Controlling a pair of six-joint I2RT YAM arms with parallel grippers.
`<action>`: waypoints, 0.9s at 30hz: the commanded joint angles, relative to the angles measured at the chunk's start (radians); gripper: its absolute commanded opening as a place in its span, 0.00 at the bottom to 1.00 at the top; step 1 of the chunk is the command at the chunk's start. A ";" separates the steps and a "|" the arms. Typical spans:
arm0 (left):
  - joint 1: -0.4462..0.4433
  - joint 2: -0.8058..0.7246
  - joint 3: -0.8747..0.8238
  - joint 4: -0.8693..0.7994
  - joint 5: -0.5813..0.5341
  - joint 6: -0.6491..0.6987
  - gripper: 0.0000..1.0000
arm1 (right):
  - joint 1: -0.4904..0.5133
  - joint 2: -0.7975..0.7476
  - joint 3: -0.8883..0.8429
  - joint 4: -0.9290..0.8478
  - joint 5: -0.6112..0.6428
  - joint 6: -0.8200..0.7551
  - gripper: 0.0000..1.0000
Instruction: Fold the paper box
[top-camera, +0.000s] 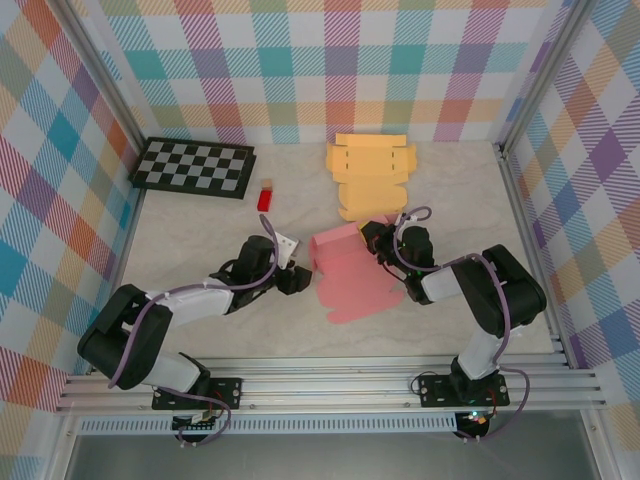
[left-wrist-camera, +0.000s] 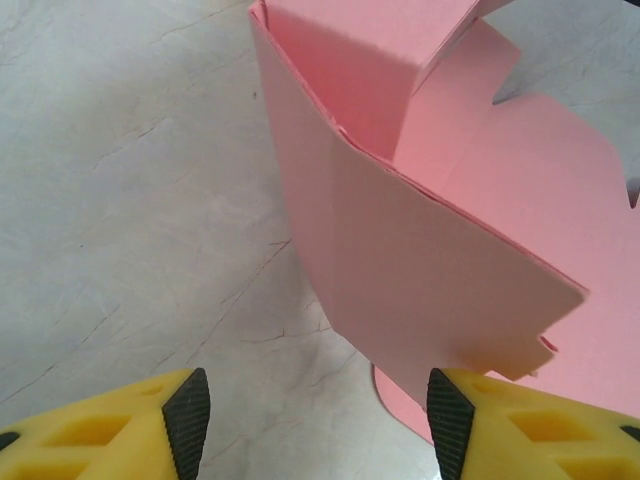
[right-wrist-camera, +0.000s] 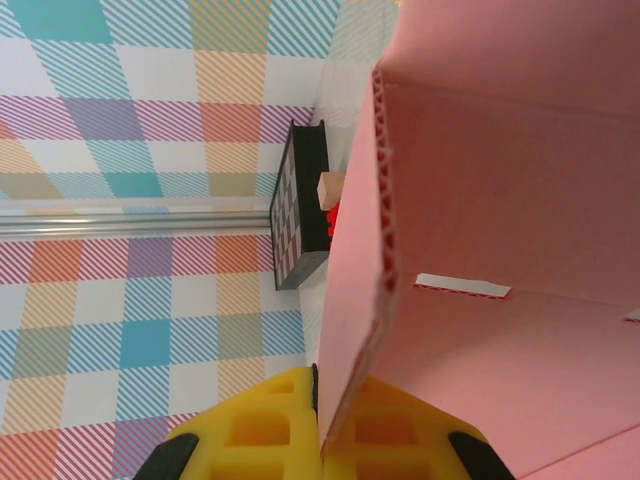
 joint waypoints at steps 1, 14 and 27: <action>-0.007 0.028 0.049 -0.031 0.038 0.024 0.62 | -0.007 0.018 -0.015 0.062 -0.021 -0.005 0.00; -0.010 0.127 0.163 -0.070 0.009 0.021 0.69 | -0.007 0.033 -0.018 0.072 -0.034 -0.005 0.00; -0.066 0.222 0.273 -0.135 -0.187 -0.069 0.75 | -0.007 0.042 -0.013 0.080 -0.040 -0.007 0.00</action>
